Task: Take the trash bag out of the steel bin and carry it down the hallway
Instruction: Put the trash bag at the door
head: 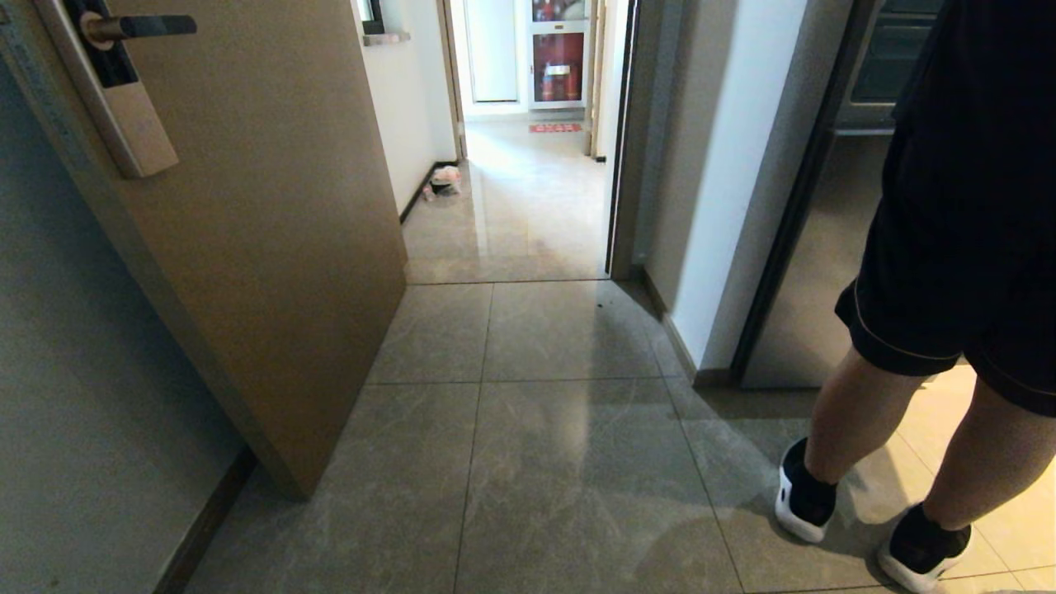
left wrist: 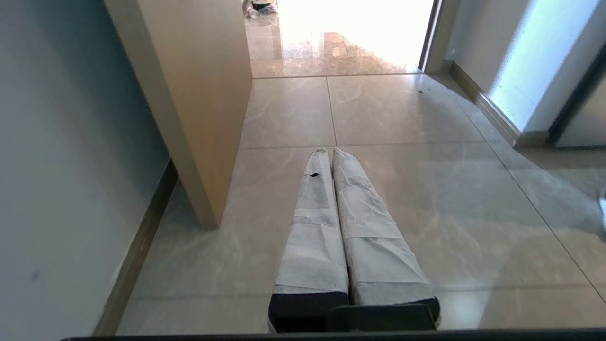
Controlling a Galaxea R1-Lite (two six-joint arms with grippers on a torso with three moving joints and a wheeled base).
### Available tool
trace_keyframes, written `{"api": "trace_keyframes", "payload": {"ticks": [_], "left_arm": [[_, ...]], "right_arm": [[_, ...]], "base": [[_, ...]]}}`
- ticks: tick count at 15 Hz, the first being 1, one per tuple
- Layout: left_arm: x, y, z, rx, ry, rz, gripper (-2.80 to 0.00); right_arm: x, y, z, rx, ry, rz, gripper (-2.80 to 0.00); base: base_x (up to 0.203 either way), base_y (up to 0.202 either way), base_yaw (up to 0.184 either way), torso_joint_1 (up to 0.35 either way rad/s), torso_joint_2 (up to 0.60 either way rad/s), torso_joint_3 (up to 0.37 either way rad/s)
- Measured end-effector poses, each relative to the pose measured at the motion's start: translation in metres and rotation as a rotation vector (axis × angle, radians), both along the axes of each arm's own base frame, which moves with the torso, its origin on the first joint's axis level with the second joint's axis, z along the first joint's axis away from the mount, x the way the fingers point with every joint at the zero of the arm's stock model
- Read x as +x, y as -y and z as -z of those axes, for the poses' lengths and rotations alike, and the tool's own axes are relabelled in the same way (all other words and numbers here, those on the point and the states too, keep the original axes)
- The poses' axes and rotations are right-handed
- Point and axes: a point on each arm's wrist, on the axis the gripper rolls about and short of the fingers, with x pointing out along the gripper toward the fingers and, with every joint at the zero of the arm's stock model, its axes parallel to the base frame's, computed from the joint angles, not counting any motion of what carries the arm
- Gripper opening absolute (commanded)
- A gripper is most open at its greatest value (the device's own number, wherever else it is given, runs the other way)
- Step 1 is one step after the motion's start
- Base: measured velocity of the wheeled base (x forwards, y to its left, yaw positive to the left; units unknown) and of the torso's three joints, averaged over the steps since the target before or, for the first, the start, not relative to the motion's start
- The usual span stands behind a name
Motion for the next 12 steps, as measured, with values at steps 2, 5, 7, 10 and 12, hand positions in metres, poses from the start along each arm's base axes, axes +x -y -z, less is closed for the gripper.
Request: {"api": "trace_keyframes", "payload": {"ticks": [2,5,7,10,12], "left_arm": [[0.0000,0.0000,0.0000,0.000,0.000,0.000,-2.80],[0.0000,0.0000,0.0000,0.000,0.000,0.000,-2.80],[0.0000,0.0000,0.0000,0.000,0.000,0.000,-2.80],[0.0000,0.0000,0.0000,0.000,0.000,0.000,-2.80],[0.0000,0.0000,0.0000,0.000,0.000,0.000,-2.80]], "right_arm": [[0.0000,0.0000,0.0000,0.000,0.000,0.001,-2.80],[0.0000,0.0000,0.0000,0.001,0.000,0.000,-2.80],[0.0000,0.0000,0.0000,0.001,0.000,0.000,-2.80],[0.0000,0.0000,0.0000,0.001,0.000,0.000,-2.80],[0.0000,0.0000,0.0000,0.001,0.000,0.000,-2.80]], "base": [[0.191,0.000,0.002,0.004,0.00,0.002],[0.194,0.000,0.003,0.001,0.00,0.003],[0.195,0.000,0.001,0.002,0.00,-0.001],[0.193,0.000,0.003,0.002,0.00,0.001],[0.193,0.000,0.001,0.000,0.00,0.001]]}}
